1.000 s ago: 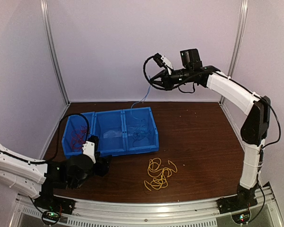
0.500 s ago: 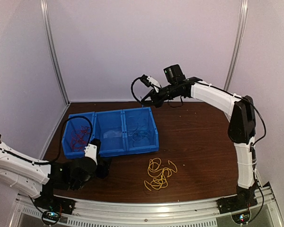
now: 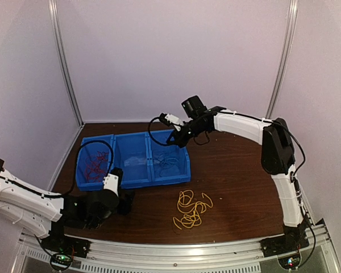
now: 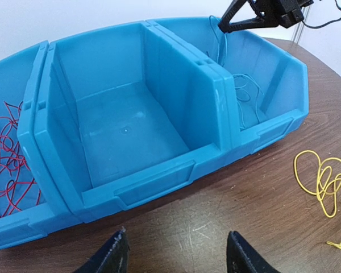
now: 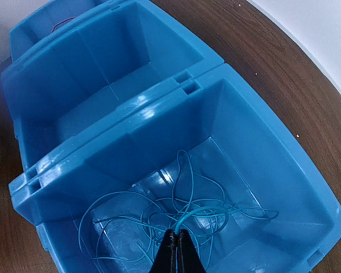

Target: Untangle the cables

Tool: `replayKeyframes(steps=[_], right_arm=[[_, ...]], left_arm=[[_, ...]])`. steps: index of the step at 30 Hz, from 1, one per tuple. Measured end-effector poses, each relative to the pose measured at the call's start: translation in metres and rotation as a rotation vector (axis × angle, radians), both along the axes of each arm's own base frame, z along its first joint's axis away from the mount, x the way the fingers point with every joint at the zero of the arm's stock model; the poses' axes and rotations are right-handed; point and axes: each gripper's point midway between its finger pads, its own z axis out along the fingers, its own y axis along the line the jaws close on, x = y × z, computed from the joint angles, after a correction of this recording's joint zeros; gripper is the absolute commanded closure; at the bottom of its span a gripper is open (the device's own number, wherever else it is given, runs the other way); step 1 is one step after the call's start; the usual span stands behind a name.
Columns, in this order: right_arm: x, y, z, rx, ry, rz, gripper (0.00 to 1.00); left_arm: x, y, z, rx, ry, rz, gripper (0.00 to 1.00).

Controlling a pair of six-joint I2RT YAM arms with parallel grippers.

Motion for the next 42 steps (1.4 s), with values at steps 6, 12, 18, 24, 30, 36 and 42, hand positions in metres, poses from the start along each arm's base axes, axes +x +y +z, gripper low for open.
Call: replayKeyframes(steps=[6, 12, 18, 24, 30, 36, 42], right_arm=[[0.005, -0.007, -0.009, -0.059, -0.028, -0.035, 1.00], [-0.003, 0.002, -0.021, -0.152, -0.083, -0.046, 1.00], [-0.010, 0.006, -0.040, -0.225, -0.097, -0.039, 0.86], [-0.012, -0.002, -0.036, -0.261, -0.098, -0.048, 0.71], [-0.029, -0.020, 0.016, -0.240, -0.140, -0.061, 0.61], [-0.070, -0.061, 0.092, -0.172, -0.253, -0.064, 0.57], [-0.112, -0.112, 0.065, -0.183, -0.236, -0.040, 0.51]], left_arm=[[0.000, -0.001, 0.002, -0.011, 0.001, 0.003, 0.40], [0.001, -0.003, 0.001, -0.008, 0.004, 0.003, 0.40], [0.001, -0.005, 0.003, -0.020, 0.005, 0.004, 0.40], [0.001, -0.004, 0.003, -0.021, 0.008, 0.006, 0.40], [0.001, -0.004, 0.005, -0.027, 0.006, 0.006, 0.40], [0.003, -0.012, -0.002, 0.025, 0.002, -0.016, 0.40], [0.003, -0.043, 0.001, 0.049, -0.015, -0.113, 0.40]])
